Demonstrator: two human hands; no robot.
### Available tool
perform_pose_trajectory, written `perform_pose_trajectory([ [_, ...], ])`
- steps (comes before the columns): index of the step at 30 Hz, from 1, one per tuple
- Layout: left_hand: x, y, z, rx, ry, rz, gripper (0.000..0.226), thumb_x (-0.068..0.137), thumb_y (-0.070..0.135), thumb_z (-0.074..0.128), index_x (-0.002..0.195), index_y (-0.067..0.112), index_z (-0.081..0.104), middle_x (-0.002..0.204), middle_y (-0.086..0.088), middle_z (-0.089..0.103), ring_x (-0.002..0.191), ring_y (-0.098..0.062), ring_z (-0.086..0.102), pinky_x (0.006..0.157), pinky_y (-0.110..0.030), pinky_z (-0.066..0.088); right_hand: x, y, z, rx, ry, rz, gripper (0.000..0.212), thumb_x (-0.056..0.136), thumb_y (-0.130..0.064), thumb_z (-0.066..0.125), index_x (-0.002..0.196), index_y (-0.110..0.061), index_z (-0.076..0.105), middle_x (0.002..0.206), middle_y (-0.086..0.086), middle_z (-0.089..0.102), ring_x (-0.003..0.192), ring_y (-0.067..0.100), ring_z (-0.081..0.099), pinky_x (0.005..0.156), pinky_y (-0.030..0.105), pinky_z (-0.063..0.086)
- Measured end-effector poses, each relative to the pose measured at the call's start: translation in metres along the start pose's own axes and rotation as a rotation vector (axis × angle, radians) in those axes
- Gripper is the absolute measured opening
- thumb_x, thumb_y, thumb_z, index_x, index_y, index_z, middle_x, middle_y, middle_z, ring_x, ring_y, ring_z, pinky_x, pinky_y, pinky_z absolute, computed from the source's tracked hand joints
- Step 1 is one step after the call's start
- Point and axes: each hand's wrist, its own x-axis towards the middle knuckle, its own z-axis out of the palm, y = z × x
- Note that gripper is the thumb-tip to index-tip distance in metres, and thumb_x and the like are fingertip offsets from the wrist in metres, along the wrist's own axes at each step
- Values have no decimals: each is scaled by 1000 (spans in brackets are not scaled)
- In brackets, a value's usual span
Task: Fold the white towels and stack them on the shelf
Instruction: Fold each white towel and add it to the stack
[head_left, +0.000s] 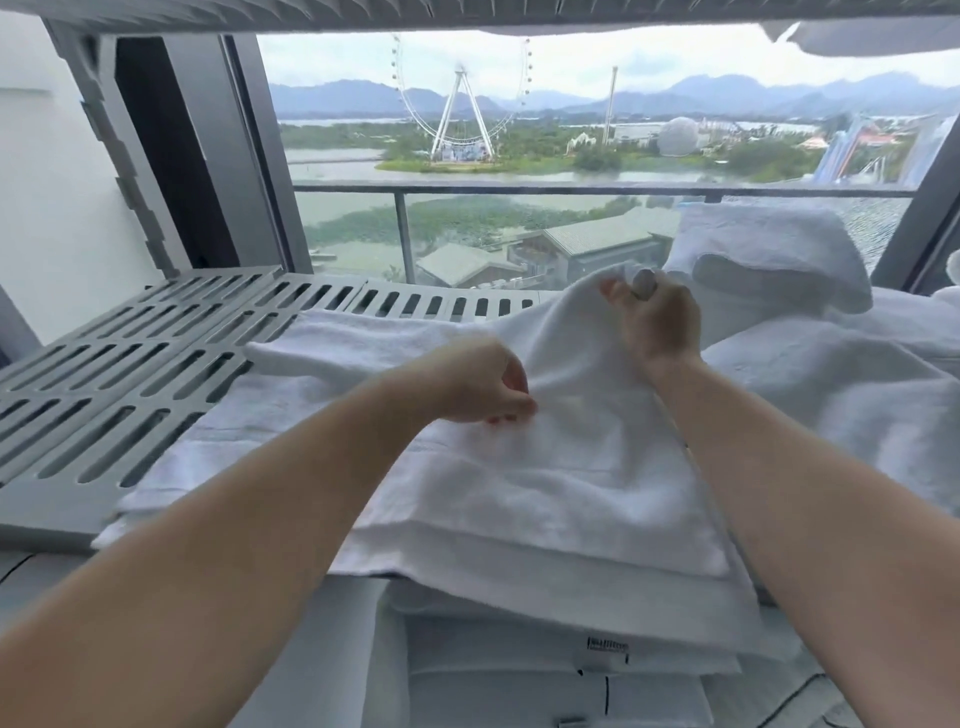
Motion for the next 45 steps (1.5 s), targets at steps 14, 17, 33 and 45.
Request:
perform_pose_trajectory([
  [14,6,-13,-2,608,341,-326,44,94,20,60,135,14,44,124,-14,48,96,-33,63,60,-38,47,-29,-5,2,-558,-656,-472,44,80,-51,67,119,-30,68,117,-2,68,109,21,60,85,30,43],
  [17,13,-23,-8,601,223,-488,42,91,9,57,132,16,51,116,-13,59,102,-34,65,64,-39,46,-32,0,8,-572,-612,-388,46,85,-19,56,130,-27,60,132,4,61,123,25,54,100,33,45],
  [33,27,-61,-3,661,236,-326,31,91,4,43,114,7,64,117,-15,60,112,-34,54,80,-38,46,-22,10,11,-528,-253,-403,19,75,-6,49,77,-14,66,73,13,67,78,36,64,62,33,44],
  [45,0,-90,3,343,66,-120,77,93,-11,33,160,26,24,167,-5,20,155,-21,16,125,-36,14,-60,11,-16,-553,-359,-424,24,81,-1,47,67,-21,52,77,7,58,79,27,54,77,34,46],
])
